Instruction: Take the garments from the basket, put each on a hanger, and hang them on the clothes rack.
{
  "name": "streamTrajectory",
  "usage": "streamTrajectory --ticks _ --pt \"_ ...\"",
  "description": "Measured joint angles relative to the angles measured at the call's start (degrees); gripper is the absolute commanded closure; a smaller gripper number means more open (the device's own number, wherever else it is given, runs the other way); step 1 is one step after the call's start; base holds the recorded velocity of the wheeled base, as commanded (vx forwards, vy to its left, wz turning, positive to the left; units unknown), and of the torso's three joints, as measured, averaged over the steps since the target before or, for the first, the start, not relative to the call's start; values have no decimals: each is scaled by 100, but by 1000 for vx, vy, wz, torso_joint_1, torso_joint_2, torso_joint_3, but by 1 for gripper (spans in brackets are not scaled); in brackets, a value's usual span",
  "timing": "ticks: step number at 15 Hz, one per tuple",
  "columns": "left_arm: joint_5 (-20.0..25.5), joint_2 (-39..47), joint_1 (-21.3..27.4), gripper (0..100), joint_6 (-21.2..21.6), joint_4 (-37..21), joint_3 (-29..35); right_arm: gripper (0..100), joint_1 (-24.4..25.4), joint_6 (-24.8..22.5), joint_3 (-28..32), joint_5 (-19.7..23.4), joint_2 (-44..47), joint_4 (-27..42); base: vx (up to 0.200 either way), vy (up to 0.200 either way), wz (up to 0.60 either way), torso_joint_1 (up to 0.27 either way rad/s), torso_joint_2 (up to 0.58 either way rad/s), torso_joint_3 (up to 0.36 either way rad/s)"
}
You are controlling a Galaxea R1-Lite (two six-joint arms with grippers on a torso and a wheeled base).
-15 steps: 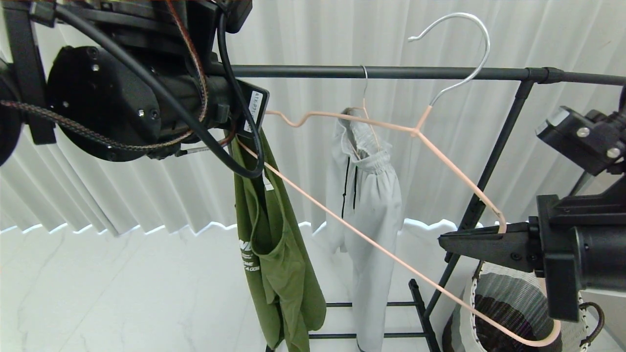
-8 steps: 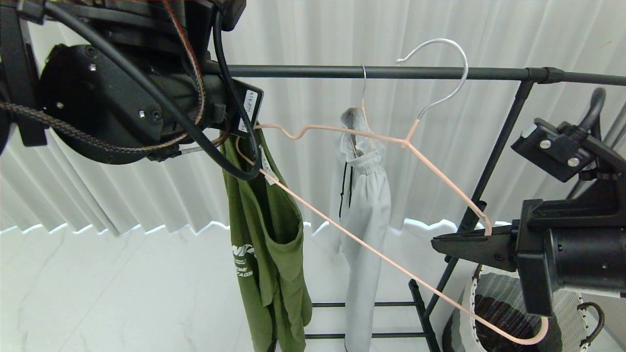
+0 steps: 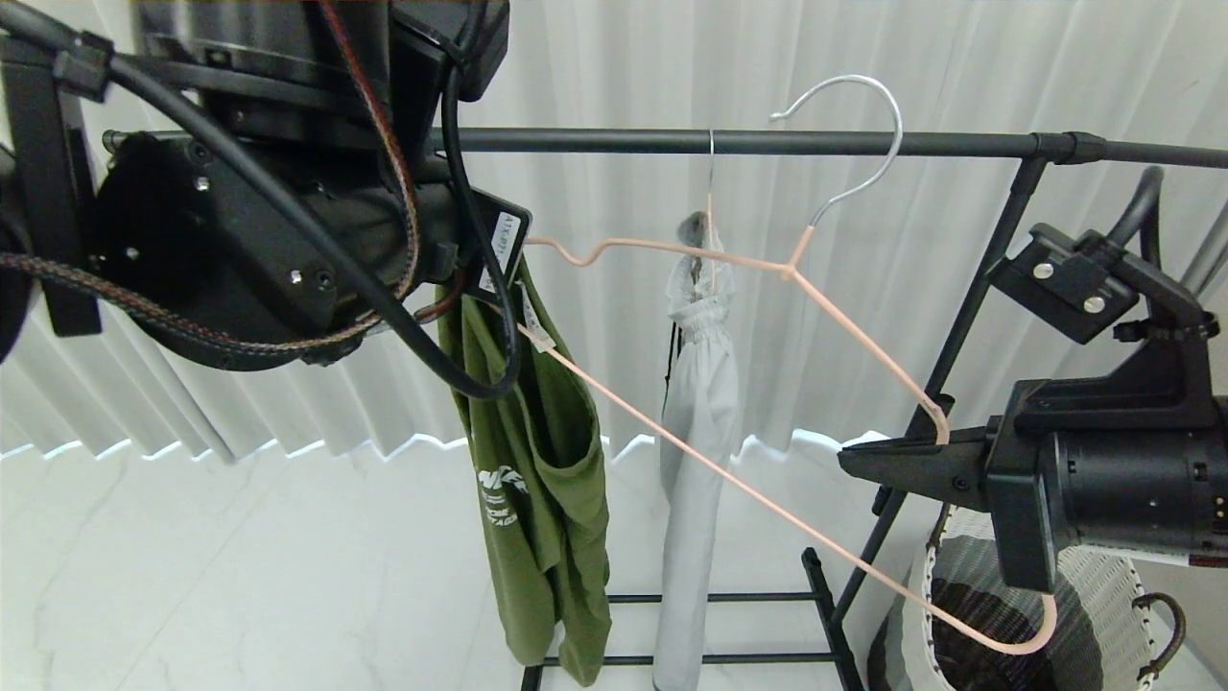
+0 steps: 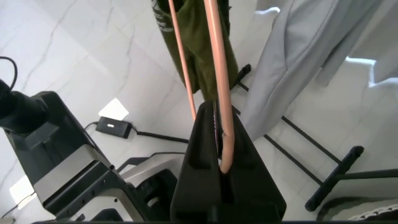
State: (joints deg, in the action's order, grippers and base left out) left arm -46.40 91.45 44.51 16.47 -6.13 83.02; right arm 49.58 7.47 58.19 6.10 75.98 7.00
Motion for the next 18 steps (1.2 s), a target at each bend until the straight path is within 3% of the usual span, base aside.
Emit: streamTrajectory --ticks 11,18 --pt "4 -28 636 100 -24 -2 -52 100 119 -37 -11 182 210 -9 0 0 0 0 0 0" --pt "-2 -226 69 100 4 -399 -215 100 -9 -12 -80 129 -66 373 0 0 0 0 0 0"
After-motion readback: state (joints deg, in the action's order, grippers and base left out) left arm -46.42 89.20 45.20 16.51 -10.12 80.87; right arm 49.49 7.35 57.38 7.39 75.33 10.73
